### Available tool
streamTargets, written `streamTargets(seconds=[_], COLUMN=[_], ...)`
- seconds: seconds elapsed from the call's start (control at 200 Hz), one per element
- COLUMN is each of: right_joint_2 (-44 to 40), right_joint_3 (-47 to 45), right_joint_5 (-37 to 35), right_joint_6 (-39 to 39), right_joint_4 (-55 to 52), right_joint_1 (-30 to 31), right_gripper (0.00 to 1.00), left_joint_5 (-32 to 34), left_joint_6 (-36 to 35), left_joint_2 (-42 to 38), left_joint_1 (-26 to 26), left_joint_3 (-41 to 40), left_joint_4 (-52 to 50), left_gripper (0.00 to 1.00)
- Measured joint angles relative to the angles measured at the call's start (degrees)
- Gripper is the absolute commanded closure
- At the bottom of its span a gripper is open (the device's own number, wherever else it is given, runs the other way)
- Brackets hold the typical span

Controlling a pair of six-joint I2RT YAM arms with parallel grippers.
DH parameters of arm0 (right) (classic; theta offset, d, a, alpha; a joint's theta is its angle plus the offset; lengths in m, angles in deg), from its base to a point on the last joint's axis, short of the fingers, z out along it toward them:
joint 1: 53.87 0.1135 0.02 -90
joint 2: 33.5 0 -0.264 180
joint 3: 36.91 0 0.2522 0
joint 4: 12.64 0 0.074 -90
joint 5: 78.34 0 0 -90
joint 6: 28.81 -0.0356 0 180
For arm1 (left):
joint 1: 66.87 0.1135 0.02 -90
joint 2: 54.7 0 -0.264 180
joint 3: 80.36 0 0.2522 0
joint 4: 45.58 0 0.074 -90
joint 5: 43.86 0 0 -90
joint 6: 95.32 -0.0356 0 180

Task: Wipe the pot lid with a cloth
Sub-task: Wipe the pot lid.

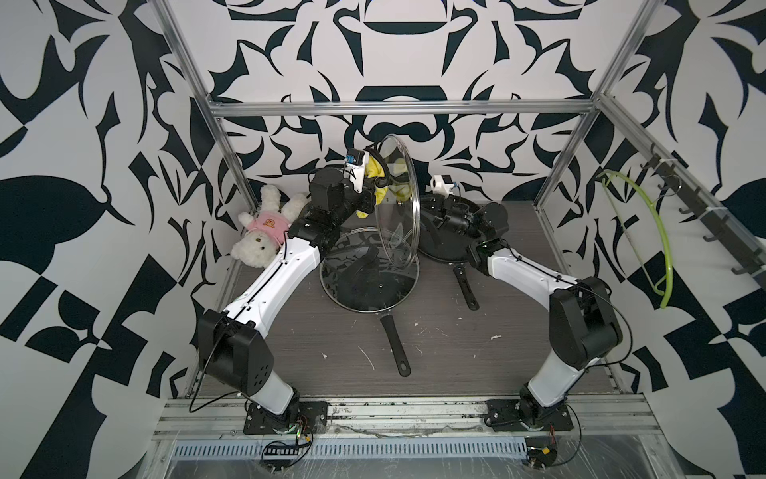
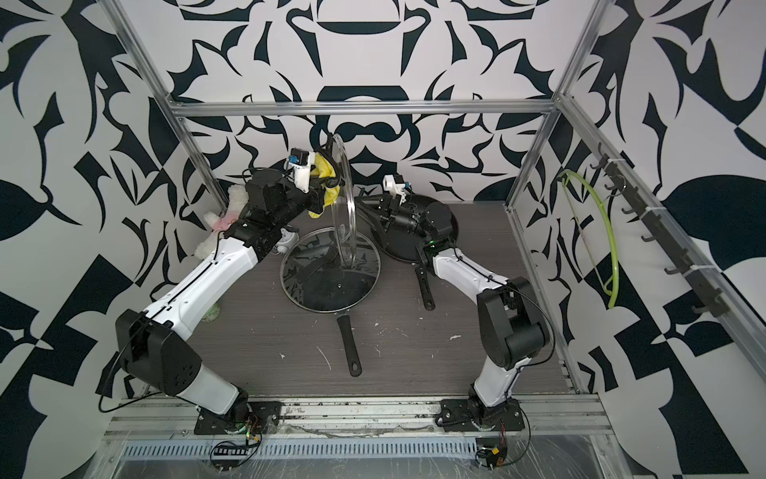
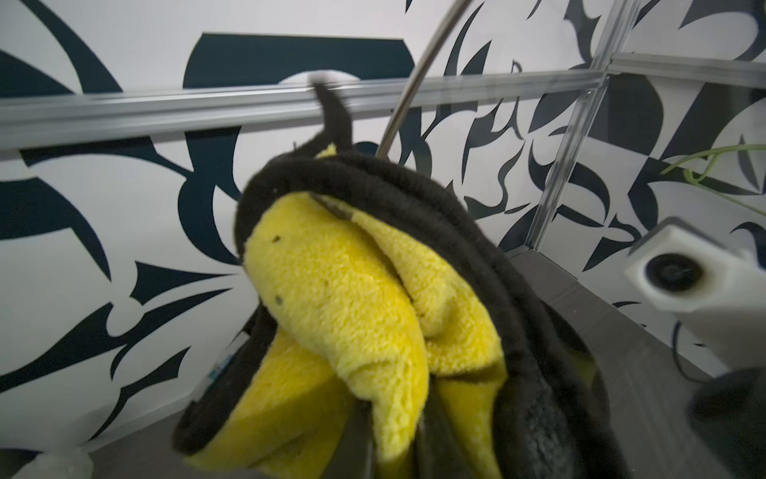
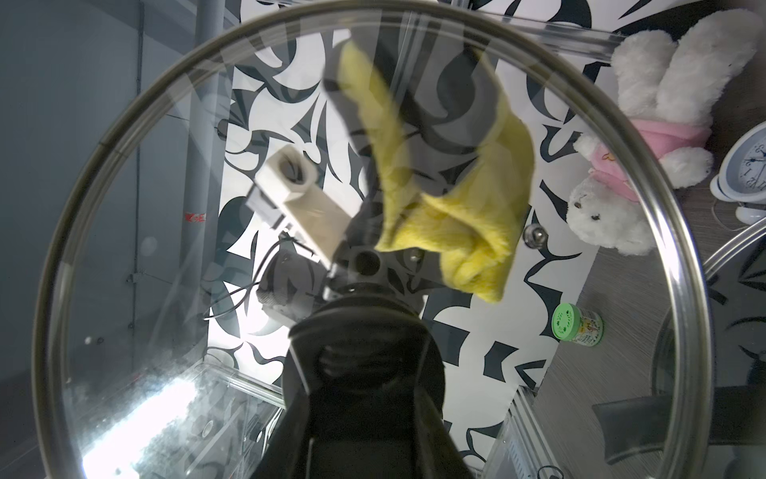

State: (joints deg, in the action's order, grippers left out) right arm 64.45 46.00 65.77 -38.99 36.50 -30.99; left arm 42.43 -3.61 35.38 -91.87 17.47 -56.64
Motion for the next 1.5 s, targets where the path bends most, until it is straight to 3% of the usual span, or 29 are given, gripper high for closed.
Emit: streamTargets(seconds=[0.21, 0.455, 0.705, 0.82, 1.215, 1.5], right_joint_2=[0.0, 1.5, 5.6, 6.1, 5.9, -1.0], right_joint_3=[0.0, 0.5, 2.4, 2.4, 2.7, 0.8], right_joint_5=[0.0, 0.0, -0.7, -0.9, -1.5, -3.8], right_joint_6=[0.2, 0.0, -0.3, -0.4, 0.7, 10.1], right_joint_4=[-0.1, 1.4, 1.5, 1.1, 0.4, -11.8], right_joint_1=[-0.1, 0.1, 0.1, 0.0, 0.1, -0.7], right_gripper=[1.0, 1.0, 1.0, 1.0, 1.0, 1.0], left_joint_5=[-2.1, -3.3, -4.2, -4.8, -1.2, 4.8], left_joint_6=[1.8, 4.3, 4.8, 5.2, 5.1, 4.0], left_joint_2=[-2.1, -12.4, -21.5, -24.3, -25.1, -32.3], left_joint_1=[-0.2, -3.6, -11.6, -12.9, -11.3, -6.8], left_joint_3=[-9.6, -20.9, -21.6, -21.5, -19.2, -21.1], left_joint_4=[0.9, -0.8, -3.7, -4.3, -5.9, -8.3], left_gripper=[1.0, 1.0, 1.0, 1.0, 1.0, 1.0])
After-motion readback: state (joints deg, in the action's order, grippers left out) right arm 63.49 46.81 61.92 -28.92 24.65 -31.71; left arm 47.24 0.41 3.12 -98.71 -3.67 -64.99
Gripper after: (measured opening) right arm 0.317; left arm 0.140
